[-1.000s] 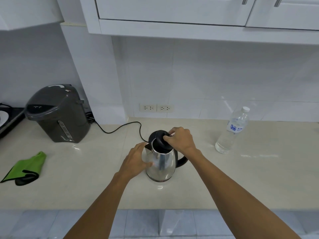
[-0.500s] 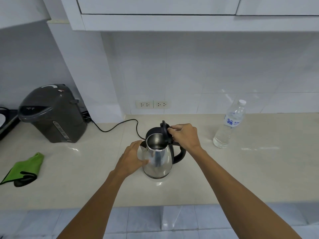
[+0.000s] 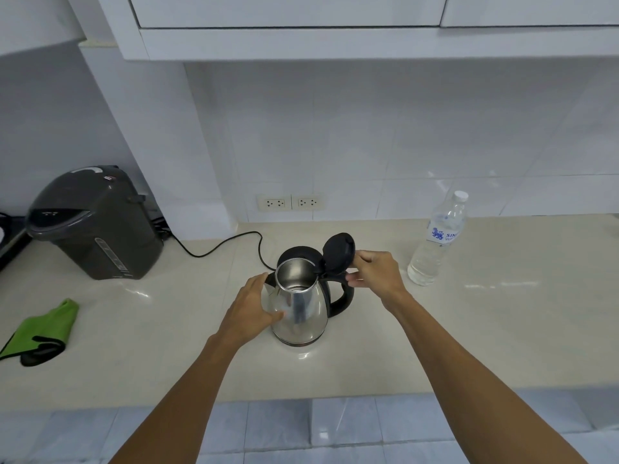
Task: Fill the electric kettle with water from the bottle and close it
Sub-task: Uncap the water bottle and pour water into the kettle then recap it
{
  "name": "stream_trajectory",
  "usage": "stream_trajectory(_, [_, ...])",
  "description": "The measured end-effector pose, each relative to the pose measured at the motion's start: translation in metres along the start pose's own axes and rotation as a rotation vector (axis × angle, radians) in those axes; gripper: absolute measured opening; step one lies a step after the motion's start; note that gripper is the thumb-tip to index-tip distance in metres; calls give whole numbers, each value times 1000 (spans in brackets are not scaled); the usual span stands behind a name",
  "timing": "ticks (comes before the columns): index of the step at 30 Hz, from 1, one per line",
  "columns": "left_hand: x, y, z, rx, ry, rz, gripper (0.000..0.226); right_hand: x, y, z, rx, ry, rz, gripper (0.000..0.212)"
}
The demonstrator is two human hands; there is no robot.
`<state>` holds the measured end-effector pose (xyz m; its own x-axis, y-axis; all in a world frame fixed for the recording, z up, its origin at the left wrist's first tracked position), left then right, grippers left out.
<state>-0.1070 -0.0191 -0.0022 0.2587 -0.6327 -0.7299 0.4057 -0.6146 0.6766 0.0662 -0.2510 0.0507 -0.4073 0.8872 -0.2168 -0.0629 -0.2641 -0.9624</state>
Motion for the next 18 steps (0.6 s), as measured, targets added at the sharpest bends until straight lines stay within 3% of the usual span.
stream_trajectory(12, [1, 4, 10, -1, -4, 16, 92, 8, 45, 11, 265, -31, -364, 19])
stream_trajectory(18, [-10, 17, 20, 33, 21, -85, 95, -6, 45, 16, 221, 11, -206, 26])
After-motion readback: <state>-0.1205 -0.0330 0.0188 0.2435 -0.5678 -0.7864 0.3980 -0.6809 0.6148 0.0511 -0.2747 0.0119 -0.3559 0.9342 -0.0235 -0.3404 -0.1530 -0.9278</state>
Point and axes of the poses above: each hand's wrist, its own z-axis away from the middle knuckle, its own x-axis out of the palm, y = z × x, the point moved 8 cm from there along -z, towards the middle knuckle
